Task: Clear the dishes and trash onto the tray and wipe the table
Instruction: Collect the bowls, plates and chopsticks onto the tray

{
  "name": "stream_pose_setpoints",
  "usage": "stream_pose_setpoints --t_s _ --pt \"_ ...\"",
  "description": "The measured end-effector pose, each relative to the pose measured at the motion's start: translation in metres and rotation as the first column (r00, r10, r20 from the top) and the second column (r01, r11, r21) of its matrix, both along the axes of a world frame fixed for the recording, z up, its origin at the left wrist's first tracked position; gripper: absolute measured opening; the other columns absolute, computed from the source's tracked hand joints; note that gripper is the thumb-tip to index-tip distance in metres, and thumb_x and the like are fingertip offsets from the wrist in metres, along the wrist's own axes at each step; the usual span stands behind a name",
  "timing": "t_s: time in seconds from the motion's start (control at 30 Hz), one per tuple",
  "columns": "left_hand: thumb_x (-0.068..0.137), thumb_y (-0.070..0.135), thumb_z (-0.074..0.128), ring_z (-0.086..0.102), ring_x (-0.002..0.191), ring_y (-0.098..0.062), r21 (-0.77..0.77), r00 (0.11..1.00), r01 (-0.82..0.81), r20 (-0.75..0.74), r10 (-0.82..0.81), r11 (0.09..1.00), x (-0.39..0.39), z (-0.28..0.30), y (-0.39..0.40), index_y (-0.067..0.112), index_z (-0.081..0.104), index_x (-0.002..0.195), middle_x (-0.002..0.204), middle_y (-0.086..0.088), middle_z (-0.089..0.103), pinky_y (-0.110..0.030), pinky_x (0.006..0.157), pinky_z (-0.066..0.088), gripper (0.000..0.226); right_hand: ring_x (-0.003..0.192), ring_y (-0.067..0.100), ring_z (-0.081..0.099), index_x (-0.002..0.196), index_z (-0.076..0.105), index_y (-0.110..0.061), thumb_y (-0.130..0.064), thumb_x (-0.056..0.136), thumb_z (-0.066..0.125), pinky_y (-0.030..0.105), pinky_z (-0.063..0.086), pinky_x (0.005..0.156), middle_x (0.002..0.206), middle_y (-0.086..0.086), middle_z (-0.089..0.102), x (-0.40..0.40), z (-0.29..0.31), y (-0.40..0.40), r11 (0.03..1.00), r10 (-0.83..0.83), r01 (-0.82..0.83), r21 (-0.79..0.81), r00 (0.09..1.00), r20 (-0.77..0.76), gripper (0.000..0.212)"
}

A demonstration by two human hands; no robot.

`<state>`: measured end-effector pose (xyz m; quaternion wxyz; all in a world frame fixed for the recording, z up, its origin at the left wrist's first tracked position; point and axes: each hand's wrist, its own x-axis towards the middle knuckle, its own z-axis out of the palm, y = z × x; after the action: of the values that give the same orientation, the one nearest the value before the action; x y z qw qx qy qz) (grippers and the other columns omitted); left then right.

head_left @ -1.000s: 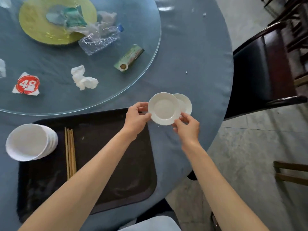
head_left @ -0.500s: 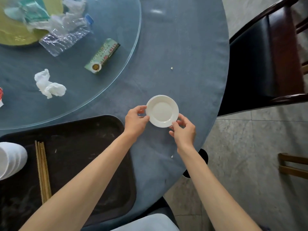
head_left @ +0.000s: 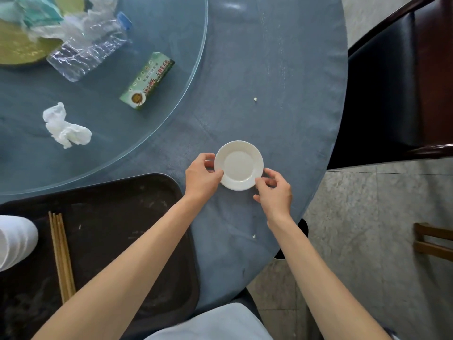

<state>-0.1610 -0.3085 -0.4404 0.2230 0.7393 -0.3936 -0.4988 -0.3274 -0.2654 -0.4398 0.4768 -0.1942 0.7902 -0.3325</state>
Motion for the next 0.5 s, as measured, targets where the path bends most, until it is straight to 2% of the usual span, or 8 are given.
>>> stream_pose_setpoints --t_s 0.07,0.13,0.2,0.27,0.33,0.43,0.5 --pt "0.090 0.018 0.065 0.065 0.085 0.000 0.010 0.999 -0.021 -0.033 0.022 1.000 0.002 -0.001 -0.004 0.021 0.070 0.116 0.100 0.007 0.071 -0.018 0.081 0.052 0.027 0.091 0.014 0.075 0.120 0.072 -0.022 -0.018 0.095 0.067 0.022 0.059 0.063 0.095 -0.003 0.077 -0.001 0.001 -0.004 1.000 -0.026 0.025 0.004 0.999 0.022 0.025" --pt "0.090 0.017 0.063 0.071 0.094 -0.012 0.034 0.994 -0.049 -0.098 0.052 0.998 0.005 -0.002 -0.006 0.025 0.074 0.105 0.097 0.007 0.073 -0.035 0.093 0.057 0.021 0.095 0.016 0.075 0.111 0.073 -0.024 -0.014 0.096 0.066 0.020 0.058 0.064 0.096 -0.001 0.076 -0.001 0.003 -0.007 0.999 -0.049 0.048 0.015 0.998 0.049 0.019" --pt "0.090 0.010 0.062 0.072 0.100 -0.023 0.069 0.985 -0.070 -0.152 0.080 0.995 0.011 -0.002 -0.005 0.031 0.072 0.089 0.093 0.006 0.073 -0.043 0.093 0.059 0.024 0.096 0.017 0.075 0.109 0.074 -0.023 -0.011 0.096 0.065 0.020 0.058 0.066 0.099 0.000 0.077 0.000 0.007 -0.009 0.998 -0.062 0.061 0.016 0.994 0.091 0.020" --pt "0.091 0.004 0.060 0.073 0.101 -0.026 0.088 0.973 -0.096 -0.201 0.113 0.991 0.017 0.004 -0.003 0.030 0.071 0.088 0.094 0.000 0.073 -0.042 0.091 0.061 0.028 0.094 0.016 0.074 0.114 0.074 -0.020 -0.009 0.097 0.063 0.021 0.059 0.068 0.102 0.000 0.077 0.002 0.013 -0.011 0.999 -0.039 0.039 0.004 0.991 0.131 0.023" --pt "0.092 0.004 0.061 0.074 0.101 -0.024 0.069 0.962 -0.127 -0.233 0.140 0.989 0.028 0.012 0.002 0.023 0.073 0.096 0.101 -0.005 0.075 -0.038 0.087 0.062 0.023 0.092 0.014 0.072 0.116 0.074 -0.020 -0.009 0.097 0.063 0.022 0.060 0.070 0.107 0.004 0.077 0.009 0.022 -0.013 1.000 0.000 0.004 -0.022 0.989 0.151 0.024" --pt "0.094 0.003 0.063 0.073 0.101 -0.021 0.023 0.940 -0.194 -0.281 0.192 0.981 0.052 0.032 0.015 0.013 0.074 0.107 0.107 -0.011 0.074 -0.029 0.079 0.062 0.020 0.098 0.021 0.075 0.114 0.074 -0.023 -0.012 0.095 0.065 0.021 0.058 0.068 0.110 0.008 0.077 0.024 0.040 -0.010 0.995 0.073 -0.062 -0.078 0.986 0.151 0.024" --pt "0.094 0.005 0.065 0.072 0.101 -0.019 -0.001 0.927 -0.233 -0.303 0.222 0.973 0.073 0.051 0.030 0.013 0.074 0.112 0.108 -0.010 0.073 -0.027 0.077 0.062 0.021 0.102 0.023 0.075 0.114 0.075 -0.023 -0.013 0.095 0.067 0.020 0.058 0.068 0.111 0.009 0.077 0.039 0.054 -0.005 0.988 0.128 -0.110 -0.112 0.978 0.164 0.023"
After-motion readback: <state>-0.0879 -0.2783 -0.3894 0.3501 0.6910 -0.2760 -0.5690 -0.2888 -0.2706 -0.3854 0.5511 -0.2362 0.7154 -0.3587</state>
